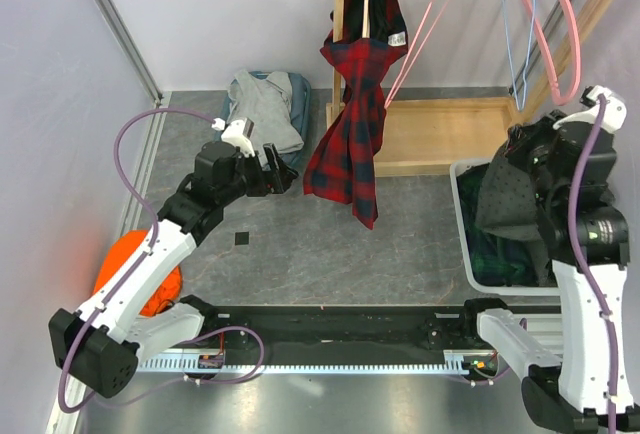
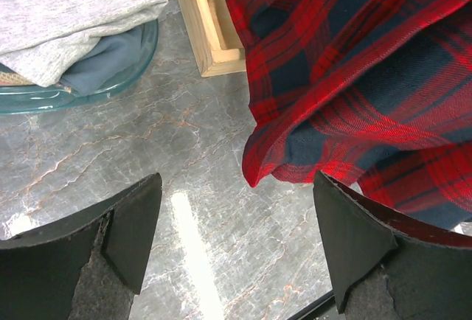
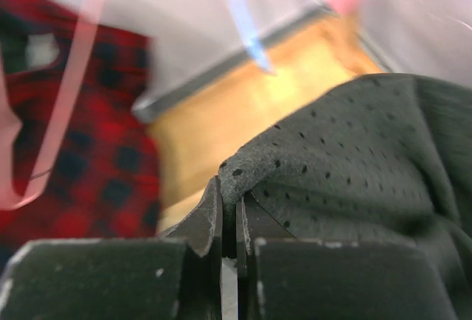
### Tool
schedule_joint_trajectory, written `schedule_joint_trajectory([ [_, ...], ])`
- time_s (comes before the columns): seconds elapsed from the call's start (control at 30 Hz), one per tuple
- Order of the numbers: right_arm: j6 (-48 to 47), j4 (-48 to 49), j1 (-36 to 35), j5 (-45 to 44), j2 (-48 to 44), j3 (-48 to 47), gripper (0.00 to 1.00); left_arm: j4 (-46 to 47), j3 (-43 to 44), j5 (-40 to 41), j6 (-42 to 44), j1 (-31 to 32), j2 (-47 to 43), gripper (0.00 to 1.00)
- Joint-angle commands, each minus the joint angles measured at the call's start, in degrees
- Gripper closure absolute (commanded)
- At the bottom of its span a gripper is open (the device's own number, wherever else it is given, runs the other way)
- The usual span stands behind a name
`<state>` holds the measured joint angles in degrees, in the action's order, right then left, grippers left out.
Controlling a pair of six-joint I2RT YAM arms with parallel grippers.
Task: Place the skirt on the hanger
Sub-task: Pick up the skirt from the bin.
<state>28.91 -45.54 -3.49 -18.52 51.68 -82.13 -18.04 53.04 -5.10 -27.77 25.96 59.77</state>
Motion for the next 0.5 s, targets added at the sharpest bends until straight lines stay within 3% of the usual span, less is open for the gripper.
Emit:
schedule_joint_trajectory([
  [0.0, -4.29, 4.49, -0.03, 17.43, -1.32, -8.30, 1.00, -0.94, -0.21, -0.79, -1.59, -0.03, -2.46, 0.11],
  [0.27, -5.18, 10.38, -0.12, 30.82, -1.23, -19.90, 1.00, -3.57, 0.93, 0.80, -0.97, -0.03, -6.94, 0.11],
  [0.47, -2.63, 15.21, -0.03, 41.08, 0.17, -23.34, 1.00, -6.21, 1.46, 0.36, 0.26, -0.03, -12.03, 0.10],
])
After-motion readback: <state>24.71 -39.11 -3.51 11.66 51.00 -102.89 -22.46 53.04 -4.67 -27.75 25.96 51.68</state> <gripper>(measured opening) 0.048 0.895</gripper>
